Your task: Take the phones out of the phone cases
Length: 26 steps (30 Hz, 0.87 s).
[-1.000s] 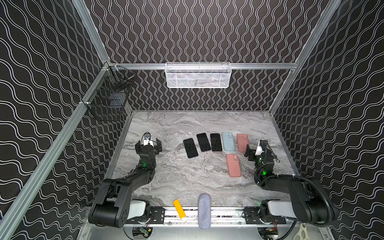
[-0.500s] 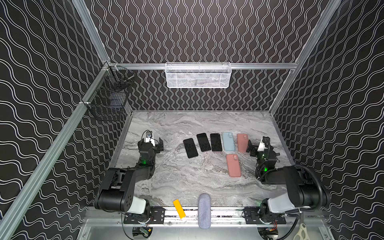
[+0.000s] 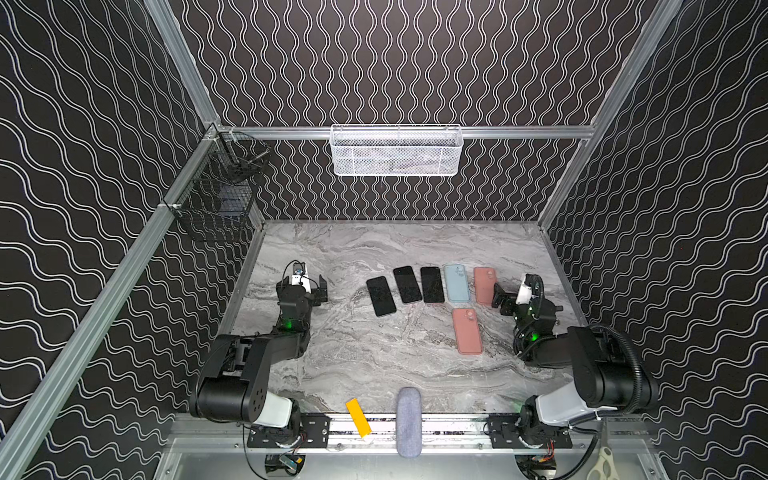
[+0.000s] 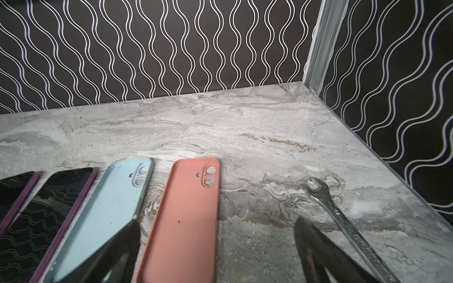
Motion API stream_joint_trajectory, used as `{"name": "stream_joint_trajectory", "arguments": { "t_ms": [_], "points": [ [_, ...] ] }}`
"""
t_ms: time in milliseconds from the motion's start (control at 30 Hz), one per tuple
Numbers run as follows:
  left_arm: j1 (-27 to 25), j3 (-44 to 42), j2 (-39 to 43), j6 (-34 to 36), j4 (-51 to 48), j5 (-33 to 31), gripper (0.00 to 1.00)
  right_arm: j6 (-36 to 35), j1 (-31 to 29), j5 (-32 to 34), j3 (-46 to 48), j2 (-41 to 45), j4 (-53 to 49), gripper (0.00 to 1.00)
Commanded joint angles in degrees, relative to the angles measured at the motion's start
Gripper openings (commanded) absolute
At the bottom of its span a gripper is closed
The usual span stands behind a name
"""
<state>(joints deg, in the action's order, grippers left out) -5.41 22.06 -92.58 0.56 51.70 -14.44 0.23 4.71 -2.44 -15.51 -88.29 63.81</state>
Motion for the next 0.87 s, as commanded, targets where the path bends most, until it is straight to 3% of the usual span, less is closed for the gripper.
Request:
{"name": "stream_joint_trajectory", "arguments": {
  "t_ms": [0,300,400,833],
  "points": [
    [0.1,0.3,-0.1,1.0,2.3,0.5,0.99,0.4,0.1,-0.7,-0.2,-0.2,2.7,0.98],
    [0.1,0.4,-0.1,1.0,2.3,0.6,0.99,-0.2,0.2,-0.6,0.2,0.0,3.2,0.98],
    [0.1,0.4,-0.2,1.0,2.3,0.6,0.99,-0.8,-1.4,3.1,1.8,0.5,6.0,0.98],
    [0.1,0.4,-0.2,1.0,2.3,0.5,0.99,-0.5,-0.7,1.0,0.2,0.0,3.3,0.98]
  ]
}}
